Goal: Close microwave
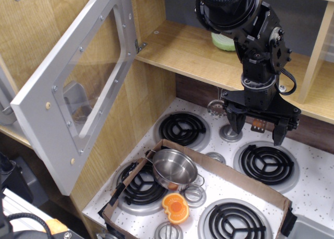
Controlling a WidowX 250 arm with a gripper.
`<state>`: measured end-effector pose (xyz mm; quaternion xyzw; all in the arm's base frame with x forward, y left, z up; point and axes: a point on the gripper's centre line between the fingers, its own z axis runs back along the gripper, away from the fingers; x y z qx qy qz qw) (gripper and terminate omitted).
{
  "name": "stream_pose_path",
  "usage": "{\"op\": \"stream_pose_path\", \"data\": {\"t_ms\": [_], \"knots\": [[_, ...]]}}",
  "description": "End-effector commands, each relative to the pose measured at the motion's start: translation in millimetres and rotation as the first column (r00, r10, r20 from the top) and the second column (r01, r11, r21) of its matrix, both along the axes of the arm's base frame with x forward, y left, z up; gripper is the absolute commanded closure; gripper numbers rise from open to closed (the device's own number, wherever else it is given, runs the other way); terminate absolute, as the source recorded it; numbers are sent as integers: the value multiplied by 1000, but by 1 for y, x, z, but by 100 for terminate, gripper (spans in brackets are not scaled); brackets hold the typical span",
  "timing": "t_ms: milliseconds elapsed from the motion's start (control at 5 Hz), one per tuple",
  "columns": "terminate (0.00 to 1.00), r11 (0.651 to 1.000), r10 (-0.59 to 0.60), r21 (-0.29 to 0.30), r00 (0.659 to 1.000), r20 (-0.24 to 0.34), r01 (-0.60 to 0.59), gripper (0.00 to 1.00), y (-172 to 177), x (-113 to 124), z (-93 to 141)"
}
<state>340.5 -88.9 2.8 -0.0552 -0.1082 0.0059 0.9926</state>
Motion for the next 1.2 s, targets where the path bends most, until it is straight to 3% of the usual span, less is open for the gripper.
{"op": "stream_pose_path", "data": {"t_ms": [0, 200, 400, 800, 1000], "knots": [[0, 1000, 0, 0, 1000, 0, 0, 0, 0, 0, 0], [0, 996, -7, 91, 999, -46, 11, 0, 14, -14, 14], [0, 987, -77, 135, 996, -40, 82, 0, 37, -29, 27], [0, 919, -308, 235, 948, -76, 318, 0, 84, -61, 65], [0, 851, -418, 290, 899, -134, 439, 0, 109, -78, 95]]}}
